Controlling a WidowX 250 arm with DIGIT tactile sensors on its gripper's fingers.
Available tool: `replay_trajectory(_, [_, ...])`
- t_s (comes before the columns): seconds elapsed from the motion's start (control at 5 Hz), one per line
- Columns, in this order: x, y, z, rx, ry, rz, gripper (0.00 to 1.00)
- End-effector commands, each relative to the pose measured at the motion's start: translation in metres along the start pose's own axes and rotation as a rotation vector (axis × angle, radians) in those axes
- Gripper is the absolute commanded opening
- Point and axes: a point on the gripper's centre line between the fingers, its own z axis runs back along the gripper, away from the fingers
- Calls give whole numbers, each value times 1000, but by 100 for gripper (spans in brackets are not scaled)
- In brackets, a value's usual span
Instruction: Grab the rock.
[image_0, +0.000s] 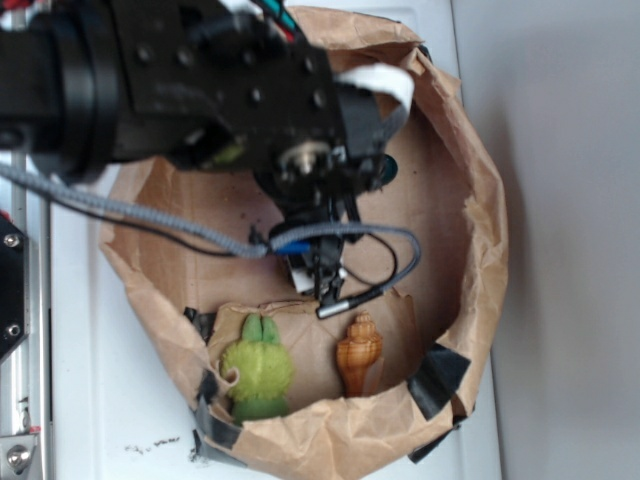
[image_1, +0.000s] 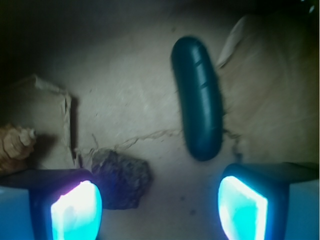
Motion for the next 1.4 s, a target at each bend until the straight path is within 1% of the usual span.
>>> replay_trajectory(0.0, [0, -10, 4, -92, -37, -51, 100])
replay_trajectory(0.2, [8, -16, 3, -105, -38, -47, 100])
replay_trajectory(0.4, [5, -19, -5, -91, -23, -46, 100])
replay_trajectory(0.6, [1, -16, -21, -54, -17, -56, 100])
replay_trajectory(0.8, [-1, -12, -28, -36, -17, -52, 100])
replay_trajectory(1.0, [-3, -16, -26, -15, -6, -35, 98])
replay_trajectory(1.2, [-2, -20, -24, -9, -23, -23, 0])
